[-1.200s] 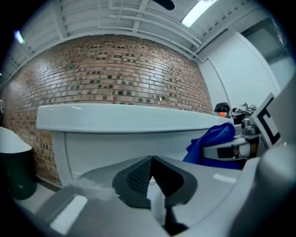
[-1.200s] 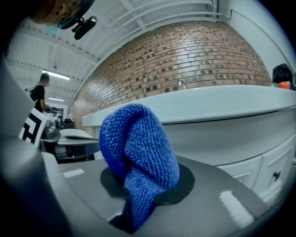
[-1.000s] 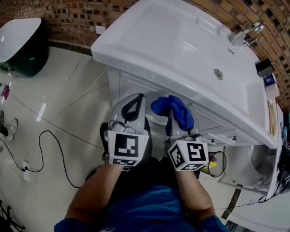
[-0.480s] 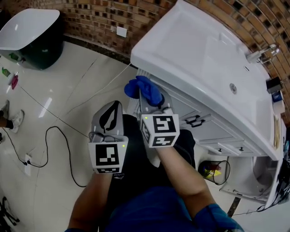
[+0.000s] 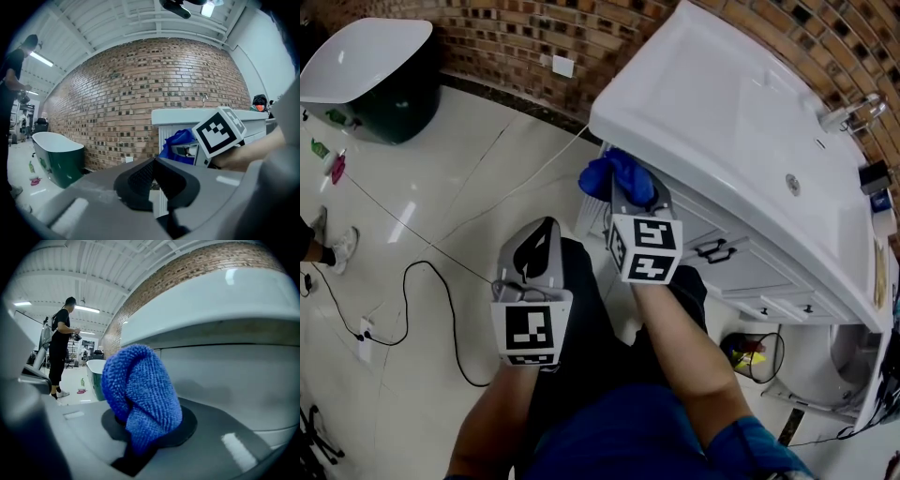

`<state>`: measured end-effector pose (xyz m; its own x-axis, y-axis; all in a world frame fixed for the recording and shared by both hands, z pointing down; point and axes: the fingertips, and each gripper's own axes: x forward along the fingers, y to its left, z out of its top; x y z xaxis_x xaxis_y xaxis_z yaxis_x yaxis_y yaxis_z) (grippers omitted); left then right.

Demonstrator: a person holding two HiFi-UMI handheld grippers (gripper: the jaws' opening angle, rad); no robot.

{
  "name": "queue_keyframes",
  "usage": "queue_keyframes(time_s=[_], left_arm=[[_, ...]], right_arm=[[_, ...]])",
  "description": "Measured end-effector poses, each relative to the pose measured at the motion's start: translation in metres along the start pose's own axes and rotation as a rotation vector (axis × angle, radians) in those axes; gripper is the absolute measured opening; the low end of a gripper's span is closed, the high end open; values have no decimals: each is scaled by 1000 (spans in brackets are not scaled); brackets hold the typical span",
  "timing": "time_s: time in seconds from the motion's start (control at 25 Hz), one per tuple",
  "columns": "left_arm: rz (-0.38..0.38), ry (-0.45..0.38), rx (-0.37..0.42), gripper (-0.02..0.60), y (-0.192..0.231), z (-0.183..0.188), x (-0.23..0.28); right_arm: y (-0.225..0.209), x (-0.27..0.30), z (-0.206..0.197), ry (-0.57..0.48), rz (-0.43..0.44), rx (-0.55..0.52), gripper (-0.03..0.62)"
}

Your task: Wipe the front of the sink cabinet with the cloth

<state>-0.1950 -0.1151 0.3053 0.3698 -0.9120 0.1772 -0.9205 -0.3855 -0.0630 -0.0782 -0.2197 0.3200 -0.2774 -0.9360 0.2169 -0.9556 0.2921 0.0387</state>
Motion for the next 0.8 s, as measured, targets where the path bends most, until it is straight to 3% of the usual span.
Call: queue_keyframes(time_s=[0.48, 0.8], left_arm=[[-126, -27, 37, 3, -58, 12, 18], [-249, -50, 66, 3, -126, 25, 43]], right_arm=[[-61, -60, -16, -1, -117, 67, 72], [-117, -114, -27, -9, -210, 93, 72]])
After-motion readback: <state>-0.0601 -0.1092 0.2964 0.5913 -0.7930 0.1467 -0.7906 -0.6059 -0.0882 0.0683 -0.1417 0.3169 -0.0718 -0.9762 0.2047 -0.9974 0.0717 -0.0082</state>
